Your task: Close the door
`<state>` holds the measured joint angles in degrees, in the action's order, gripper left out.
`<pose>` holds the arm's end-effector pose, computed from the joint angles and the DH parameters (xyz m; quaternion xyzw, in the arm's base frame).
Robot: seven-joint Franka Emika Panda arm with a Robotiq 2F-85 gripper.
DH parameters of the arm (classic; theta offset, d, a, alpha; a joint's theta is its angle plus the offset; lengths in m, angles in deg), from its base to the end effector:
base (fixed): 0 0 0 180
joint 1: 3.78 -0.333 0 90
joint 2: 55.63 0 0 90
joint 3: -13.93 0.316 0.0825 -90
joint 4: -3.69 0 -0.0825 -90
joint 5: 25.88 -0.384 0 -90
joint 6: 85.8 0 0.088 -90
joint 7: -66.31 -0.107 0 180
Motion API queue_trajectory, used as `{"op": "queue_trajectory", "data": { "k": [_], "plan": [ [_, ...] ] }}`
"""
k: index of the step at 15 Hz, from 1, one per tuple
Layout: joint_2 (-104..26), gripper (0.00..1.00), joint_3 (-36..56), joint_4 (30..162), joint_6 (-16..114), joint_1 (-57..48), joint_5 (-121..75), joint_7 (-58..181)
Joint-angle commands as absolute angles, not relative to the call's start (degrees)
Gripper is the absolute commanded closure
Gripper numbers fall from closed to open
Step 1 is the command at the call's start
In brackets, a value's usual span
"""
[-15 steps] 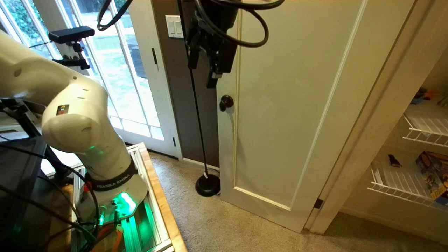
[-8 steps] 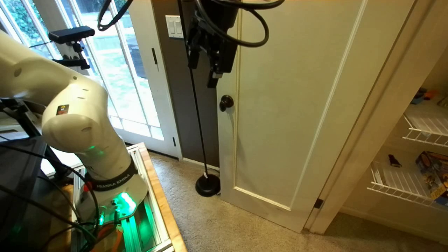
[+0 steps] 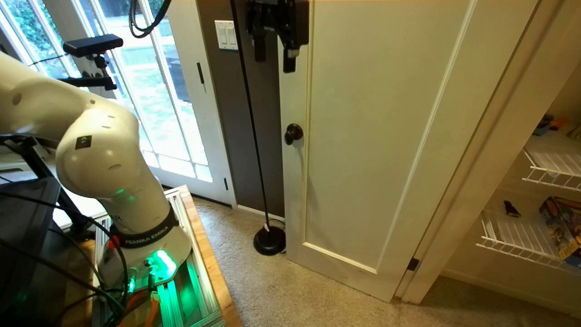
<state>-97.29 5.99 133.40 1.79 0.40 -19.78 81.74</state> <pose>0.3095 -0.0931 0.6086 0.9990 0.0446 -0.0079 0.0056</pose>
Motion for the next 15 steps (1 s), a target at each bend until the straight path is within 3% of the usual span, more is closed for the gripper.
{"op": "queue_trajectory", "data": {
  "k": [1, 15],
  "plan": [
    [-102.9, 0.00, 9.4, 135.6, 8.6, -1.9, -20.2, 78.1],
    [-111.2, 0.00, 29.1, 145.7, 34.4, -12.2, -10.4, 74.4]
  ]
}}
